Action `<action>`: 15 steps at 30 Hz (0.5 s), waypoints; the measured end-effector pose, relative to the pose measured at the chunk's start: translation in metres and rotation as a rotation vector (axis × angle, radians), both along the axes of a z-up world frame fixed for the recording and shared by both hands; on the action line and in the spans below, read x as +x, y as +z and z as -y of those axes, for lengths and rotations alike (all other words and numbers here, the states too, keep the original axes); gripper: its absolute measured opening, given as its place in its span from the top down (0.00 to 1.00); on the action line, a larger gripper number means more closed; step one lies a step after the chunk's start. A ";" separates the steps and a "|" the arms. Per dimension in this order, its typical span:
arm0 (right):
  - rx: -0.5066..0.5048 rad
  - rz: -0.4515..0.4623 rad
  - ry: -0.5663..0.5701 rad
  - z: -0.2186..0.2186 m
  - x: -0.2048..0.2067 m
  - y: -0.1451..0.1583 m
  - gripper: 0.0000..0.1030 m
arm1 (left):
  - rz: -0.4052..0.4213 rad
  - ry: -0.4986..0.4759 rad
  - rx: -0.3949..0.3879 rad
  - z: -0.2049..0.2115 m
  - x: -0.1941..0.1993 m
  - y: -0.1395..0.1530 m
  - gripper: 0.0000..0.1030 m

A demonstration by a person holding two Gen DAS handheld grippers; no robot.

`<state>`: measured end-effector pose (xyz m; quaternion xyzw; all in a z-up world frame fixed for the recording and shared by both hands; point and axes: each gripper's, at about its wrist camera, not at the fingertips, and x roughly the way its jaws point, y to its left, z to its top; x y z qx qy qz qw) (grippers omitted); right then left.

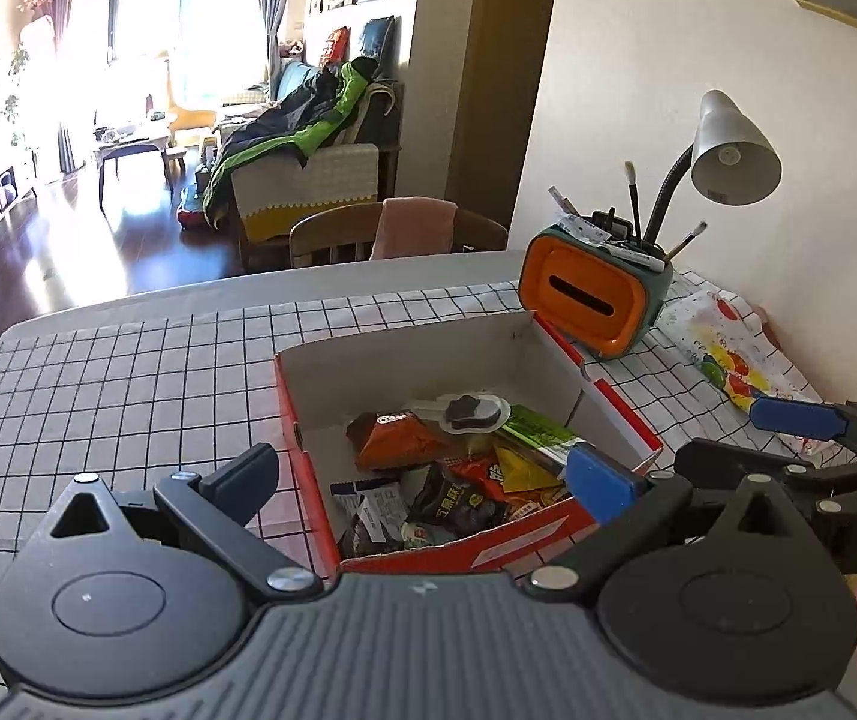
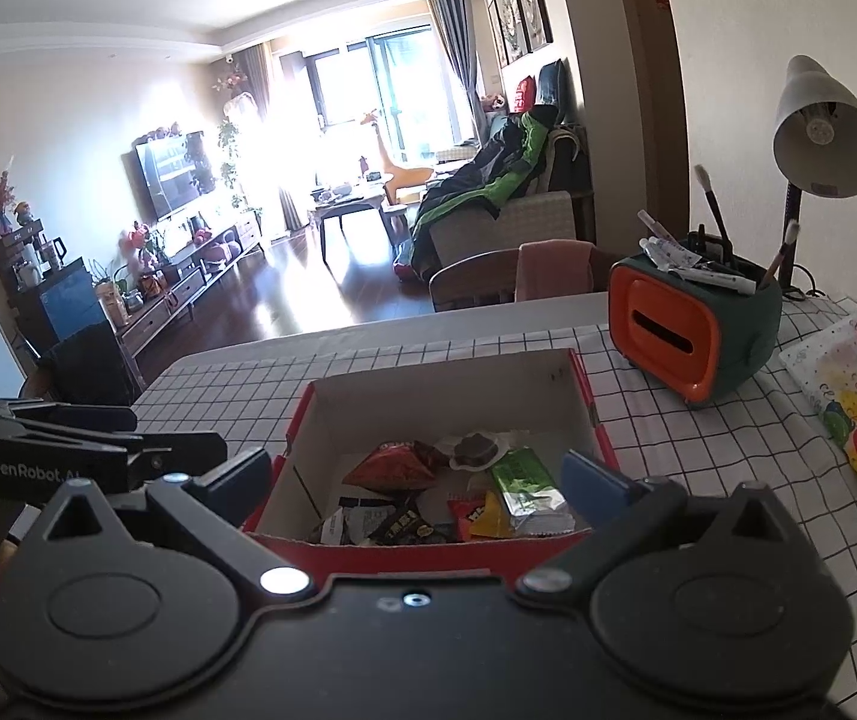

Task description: Organize snacks

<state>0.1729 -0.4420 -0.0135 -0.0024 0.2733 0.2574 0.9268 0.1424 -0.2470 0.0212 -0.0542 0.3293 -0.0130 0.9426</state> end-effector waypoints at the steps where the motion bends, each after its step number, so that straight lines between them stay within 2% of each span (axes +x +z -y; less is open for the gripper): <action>1: 0.000 0.001 -0.001 0.000 0.000 0.000 0.00 | 0.000 0.002 -0.004 0.000 0.000 0.000 0.00; 15: 0.016 -0.003 -0.007 -0.001 -0.003 -0.004 0.00 | 0.007 0.011 -0.001 0.002 -0.001 0.001 0.00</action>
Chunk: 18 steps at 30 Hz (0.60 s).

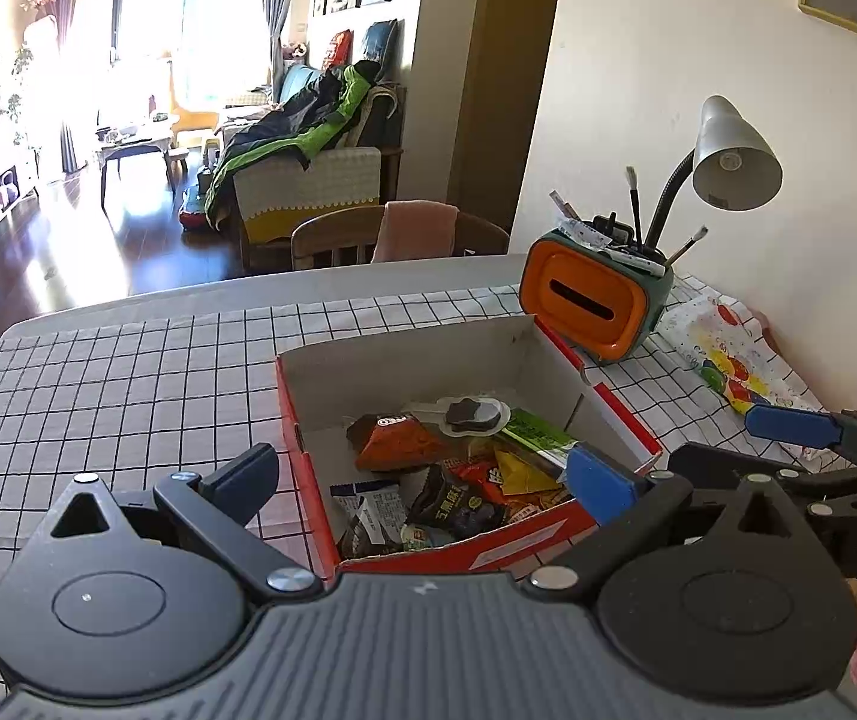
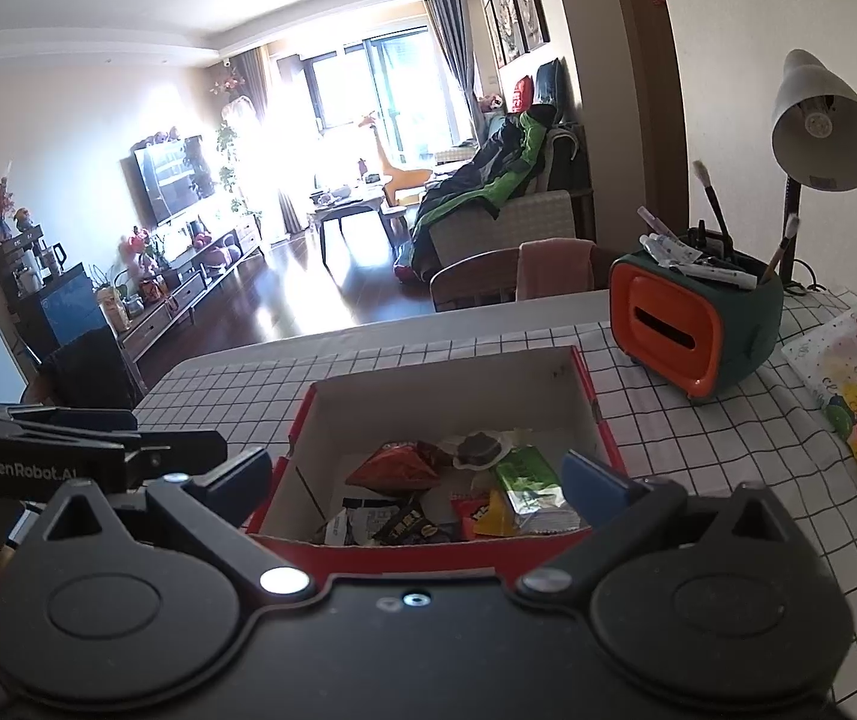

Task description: Organize snacks

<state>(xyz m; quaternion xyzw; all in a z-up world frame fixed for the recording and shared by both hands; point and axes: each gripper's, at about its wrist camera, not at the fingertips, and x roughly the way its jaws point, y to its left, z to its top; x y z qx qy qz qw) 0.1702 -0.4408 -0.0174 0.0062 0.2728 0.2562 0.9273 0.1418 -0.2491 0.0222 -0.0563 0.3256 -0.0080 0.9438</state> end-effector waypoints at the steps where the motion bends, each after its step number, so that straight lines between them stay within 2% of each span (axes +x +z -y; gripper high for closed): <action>1: 0.002 0.001 -0.002 0.000 0.000 0.000 0.00 | 0.002 0.000 -0.001 0.000 0.000 0.000 0.00; 18: 0.024 0.005 -0.030 0.002 -0.002 0.000 0.00 | 0.054 -0.004 -0.015 0.002 -0.007 0.006 0.00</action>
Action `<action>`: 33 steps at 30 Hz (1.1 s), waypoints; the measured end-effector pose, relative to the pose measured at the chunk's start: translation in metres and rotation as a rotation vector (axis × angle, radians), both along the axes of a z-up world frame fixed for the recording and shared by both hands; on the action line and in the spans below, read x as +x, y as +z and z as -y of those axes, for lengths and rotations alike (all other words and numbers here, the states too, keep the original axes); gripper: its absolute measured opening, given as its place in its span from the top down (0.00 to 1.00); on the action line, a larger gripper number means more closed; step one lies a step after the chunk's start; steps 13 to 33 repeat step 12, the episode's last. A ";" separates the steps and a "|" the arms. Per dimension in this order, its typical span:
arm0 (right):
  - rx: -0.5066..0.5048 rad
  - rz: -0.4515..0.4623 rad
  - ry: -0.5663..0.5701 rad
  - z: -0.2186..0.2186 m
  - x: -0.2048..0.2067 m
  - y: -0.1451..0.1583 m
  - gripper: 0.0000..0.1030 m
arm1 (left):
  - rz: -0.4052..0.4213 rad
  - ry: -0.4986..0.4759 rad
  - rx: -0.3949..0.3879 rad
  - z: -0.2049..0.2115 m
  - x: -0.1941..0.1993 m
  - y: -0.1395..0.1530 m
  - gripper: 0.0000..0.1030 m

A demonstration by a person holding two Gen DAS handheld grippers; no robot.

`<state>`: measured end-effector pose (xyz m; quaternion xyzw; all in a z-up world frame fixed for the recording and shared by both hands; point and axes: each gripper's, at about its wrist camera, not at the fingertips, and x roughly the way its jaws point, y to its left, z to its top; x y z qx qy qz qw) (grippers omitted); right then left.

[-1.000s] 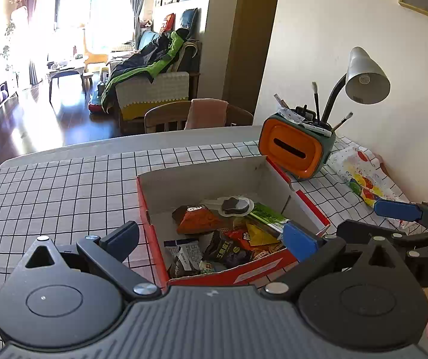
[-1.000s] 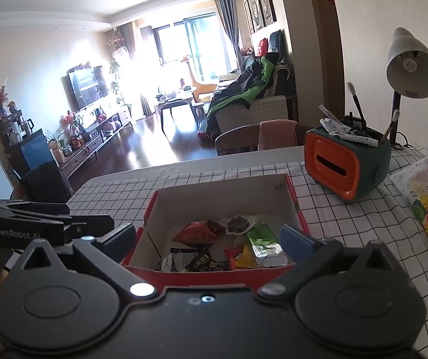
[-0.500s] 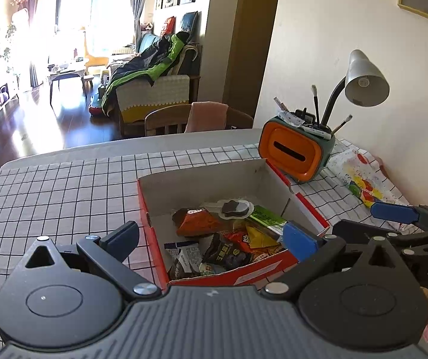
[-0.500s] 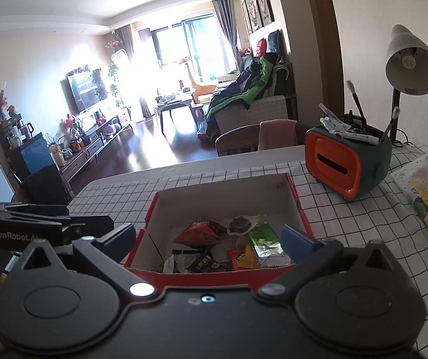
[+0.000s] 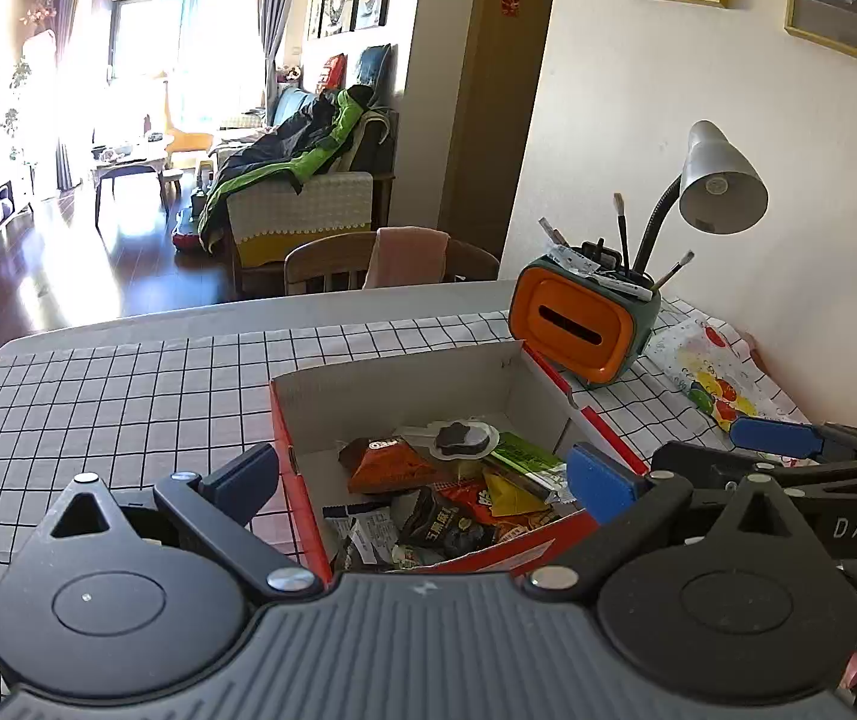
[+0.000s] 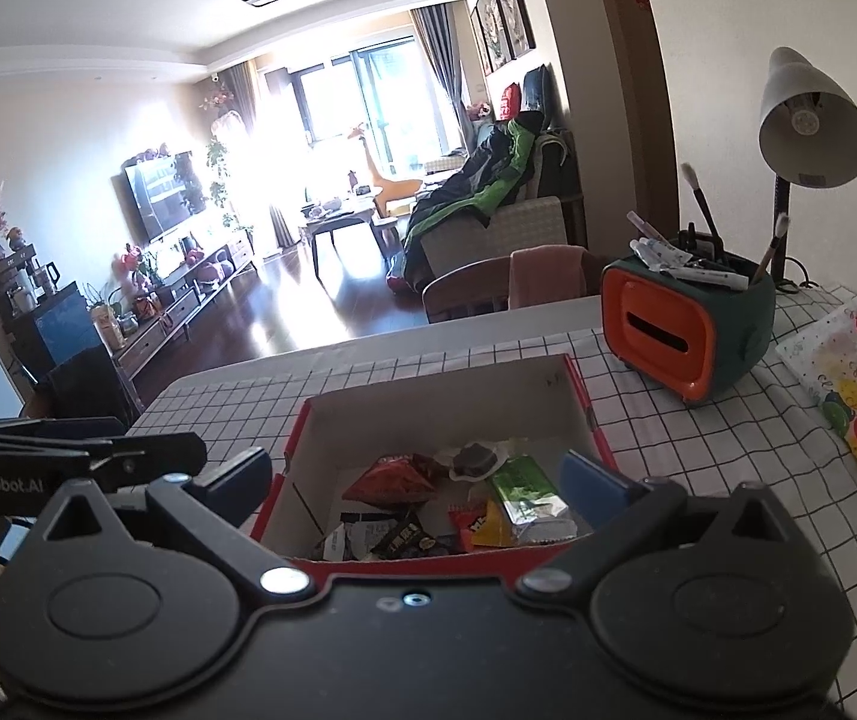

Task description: Organize snacks

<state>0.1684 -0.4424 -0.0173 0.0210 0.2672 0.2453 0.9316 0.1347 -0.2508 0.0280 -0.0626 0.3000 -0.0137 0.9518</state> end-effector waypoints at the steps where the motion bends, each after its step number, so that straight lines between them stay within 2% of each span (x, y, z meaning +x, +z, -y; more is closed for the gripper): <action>1: -0.001 0.001 0.000 0.000 0.000 0.000 0.00 | -0.002 0.001 -0.001 0.000 0.000 0.000 0.00; 33: -0.016 -0.026 0.004 0.001 0.001 -0.008 0.00 | -0.026 0.001 -0.009 0.000 0.001 -0.004 0.00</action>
